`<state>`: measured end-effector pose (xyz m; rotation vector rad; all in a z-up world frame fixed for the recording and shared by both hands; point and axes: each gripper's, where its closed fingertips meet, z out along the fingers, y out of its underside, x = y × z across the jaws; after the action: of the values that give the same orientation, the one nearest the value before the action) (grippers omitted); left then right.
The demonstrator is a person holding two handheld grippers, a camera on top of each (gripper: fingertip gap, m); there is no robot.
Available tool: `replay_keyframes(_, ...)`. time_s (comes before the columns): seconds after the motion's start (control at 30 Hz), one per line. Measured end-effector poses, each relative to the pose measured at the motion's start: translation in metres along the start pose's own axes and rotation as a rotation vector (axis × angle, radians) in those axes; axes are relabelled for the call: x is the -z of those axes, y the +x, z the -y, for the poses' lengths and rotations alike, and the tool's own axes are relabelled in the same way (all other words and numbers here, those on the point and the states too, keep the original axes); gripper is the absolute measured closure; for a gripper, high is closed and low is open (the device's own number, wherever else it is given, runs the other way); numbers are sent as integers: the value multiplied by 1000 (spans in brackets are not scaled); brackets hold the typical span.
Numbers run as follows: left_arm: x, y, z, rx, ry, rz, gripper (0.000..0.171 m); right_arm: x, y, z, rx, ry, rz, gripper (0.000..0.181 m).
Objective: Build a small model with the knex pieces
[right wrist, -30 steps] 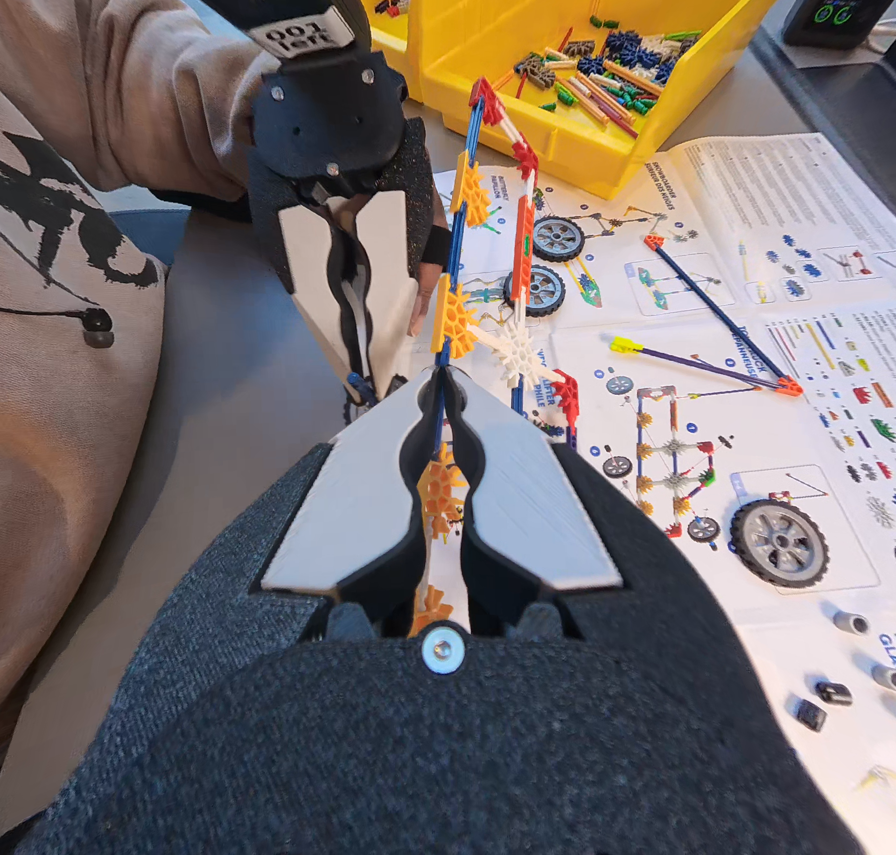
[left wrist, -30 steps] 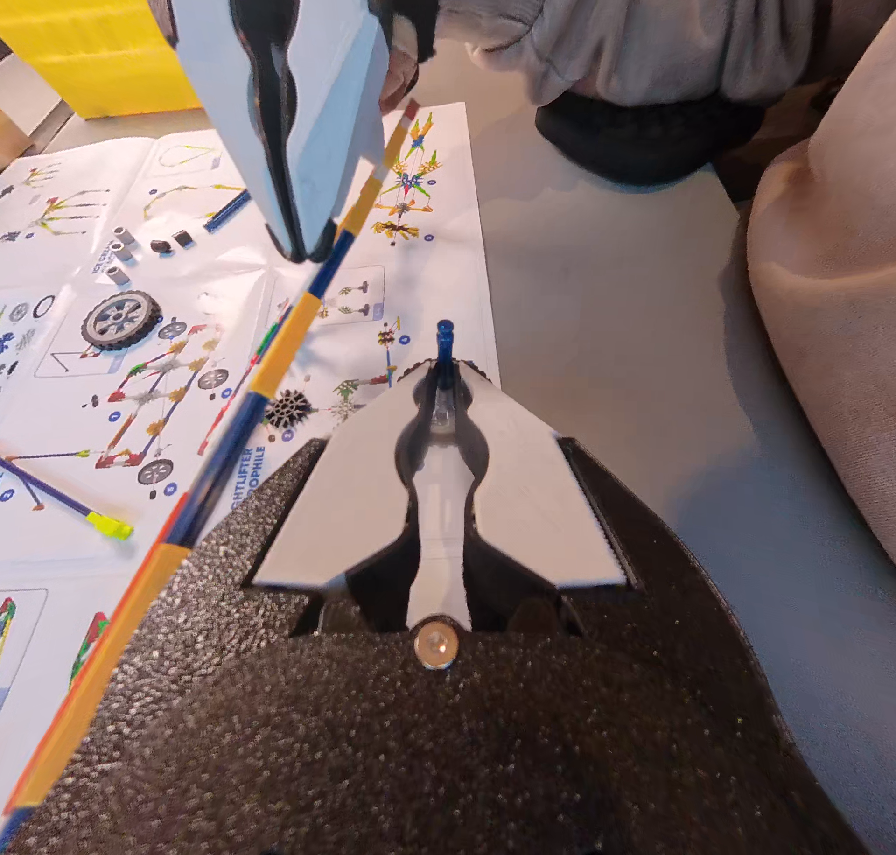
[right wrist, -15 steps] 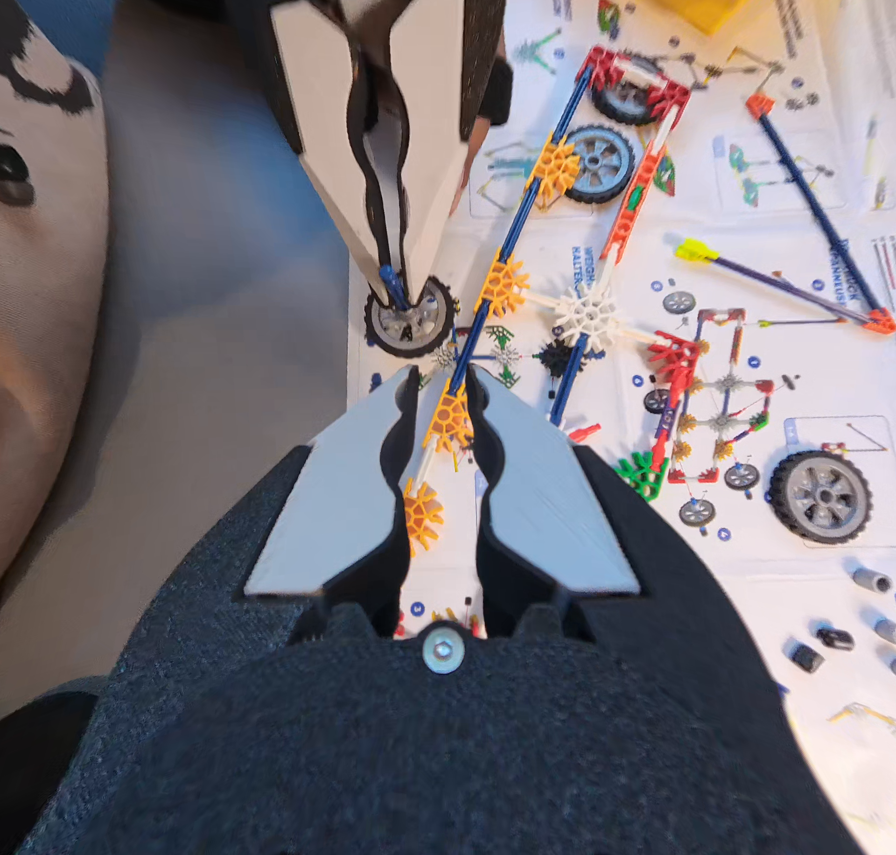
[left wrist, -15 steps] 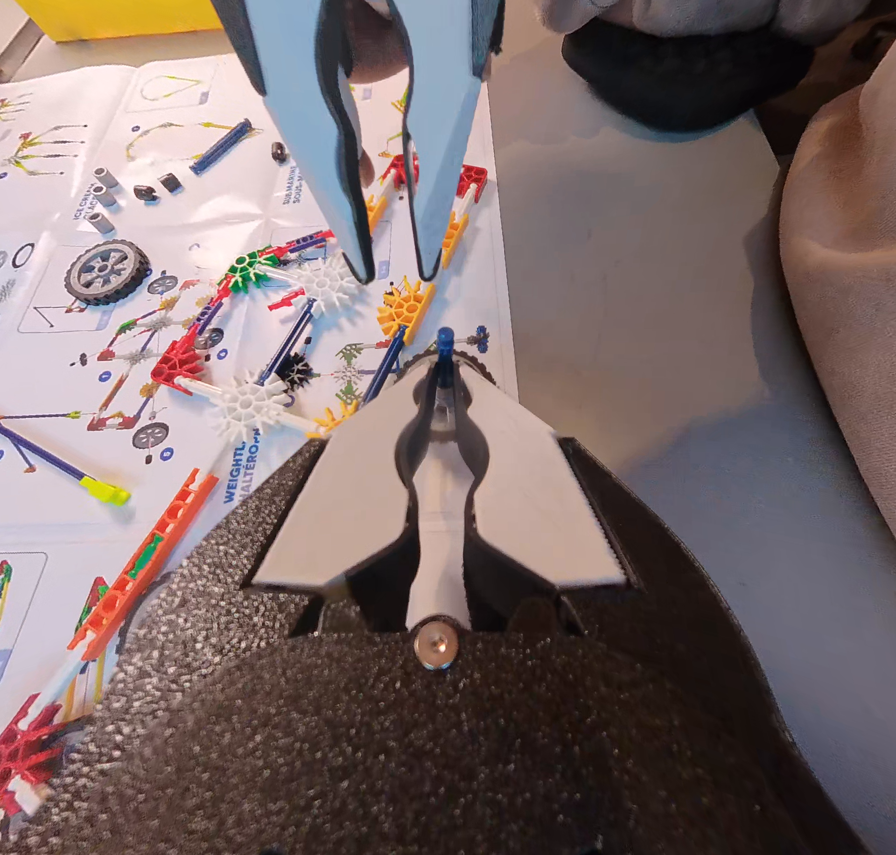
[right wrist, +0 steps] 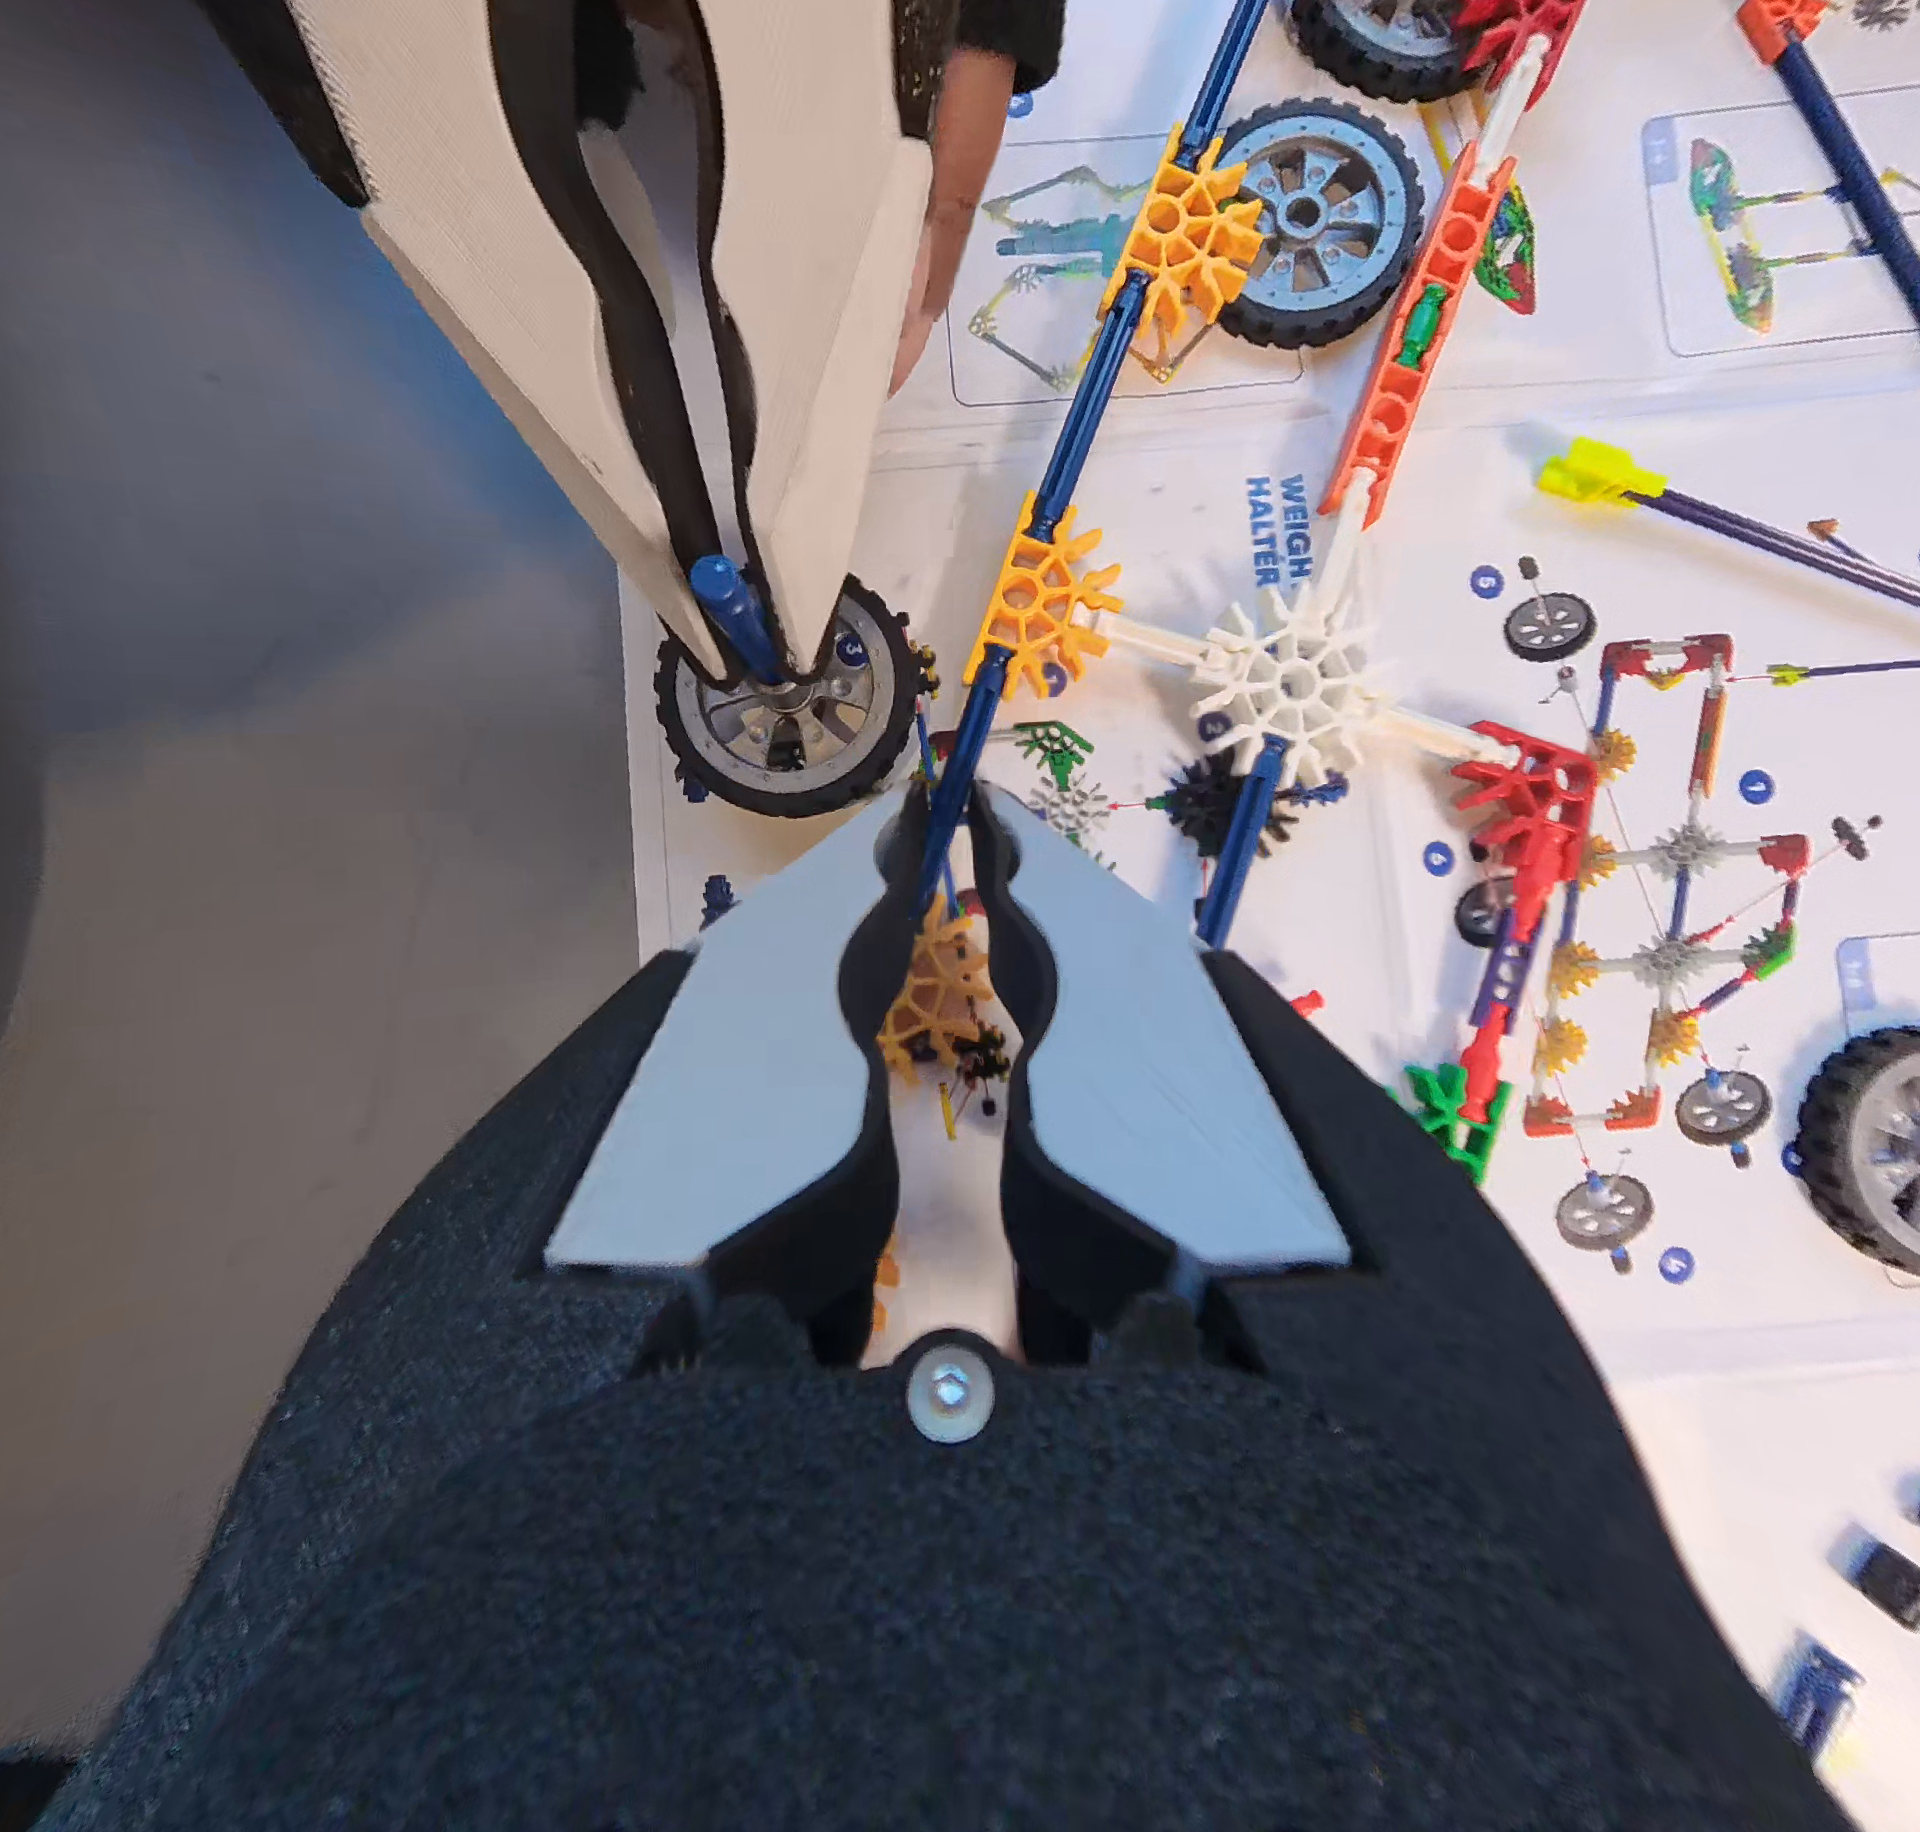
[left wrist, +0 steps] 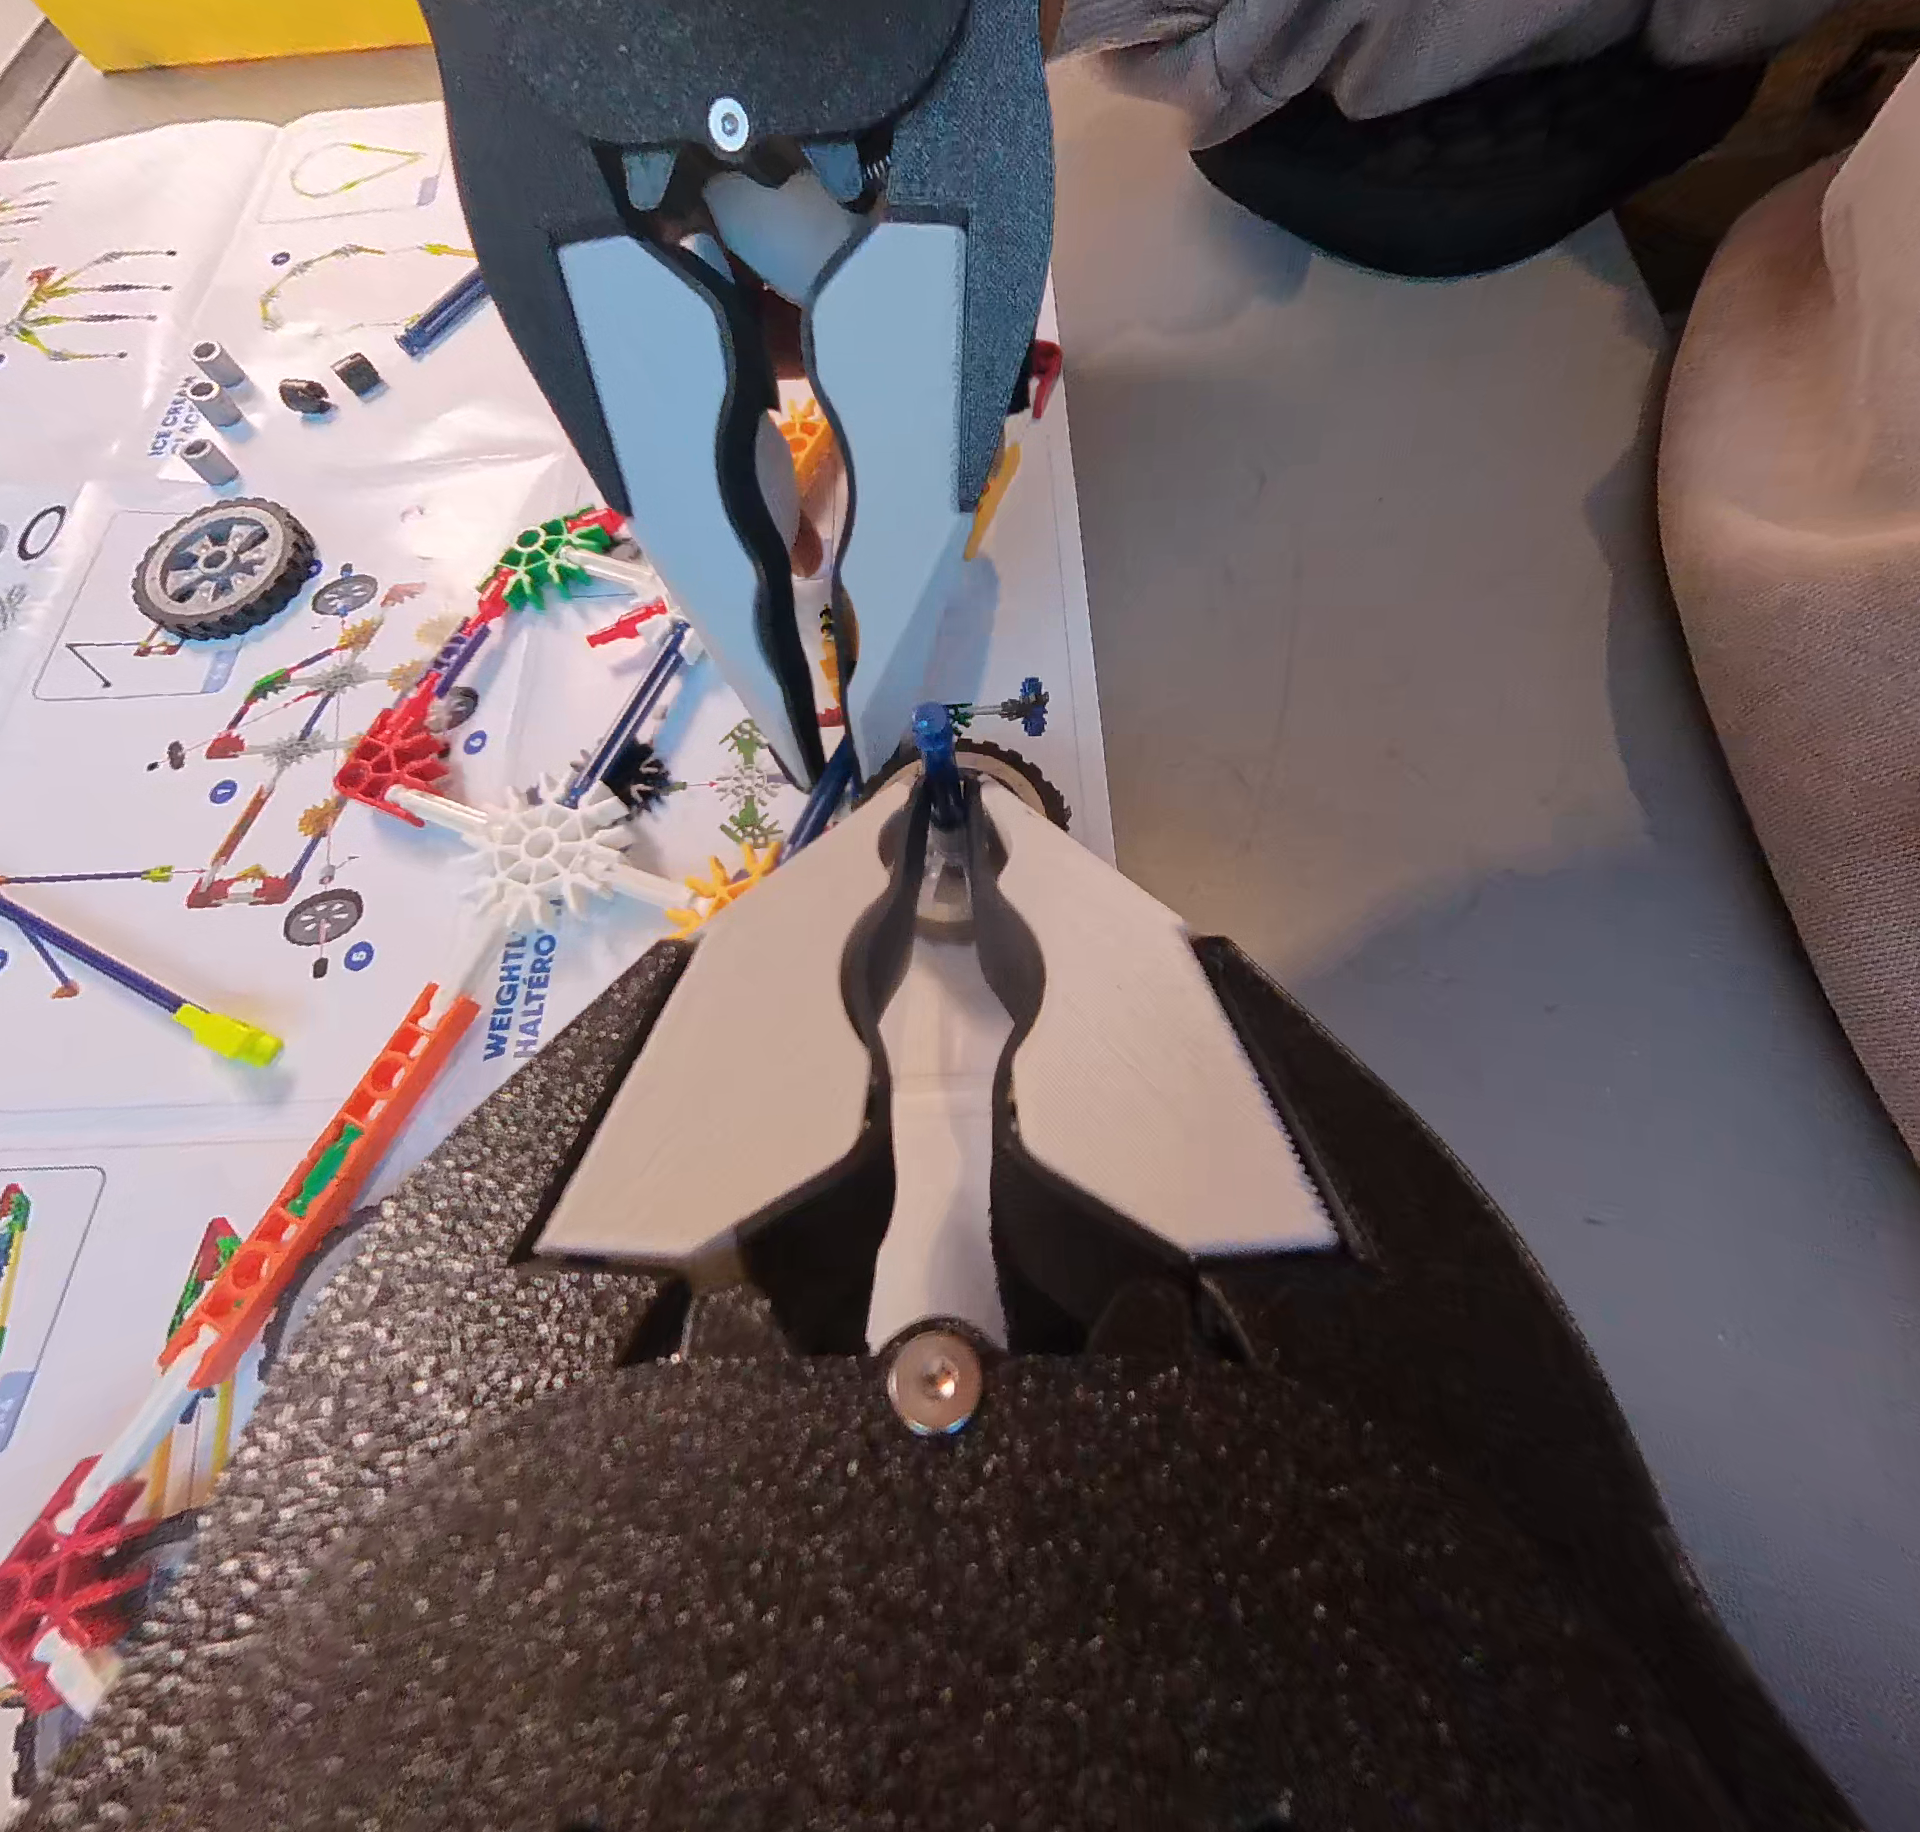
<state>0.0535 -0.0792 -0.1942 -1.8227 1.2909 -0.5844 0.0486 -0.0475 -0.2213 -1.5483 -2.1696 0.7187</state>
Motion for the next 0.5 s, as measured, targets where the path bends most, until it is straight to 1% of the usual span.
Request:
replay_keyframes(0.27, -2, 1, -2, -5, -16, 0, 168, 7, 1, -1, -11, 40, 35, 176)
replay_keyframes(0.4, -2, 0, -2, 8, -14, 0, 168, 18, 1, 2, 17, 92, 55, 177)
replay_keyframes(0.5, -2, 0, -2, 12, -13, 2, 168, 28, 6, 3, 28, 115, 31, 178)
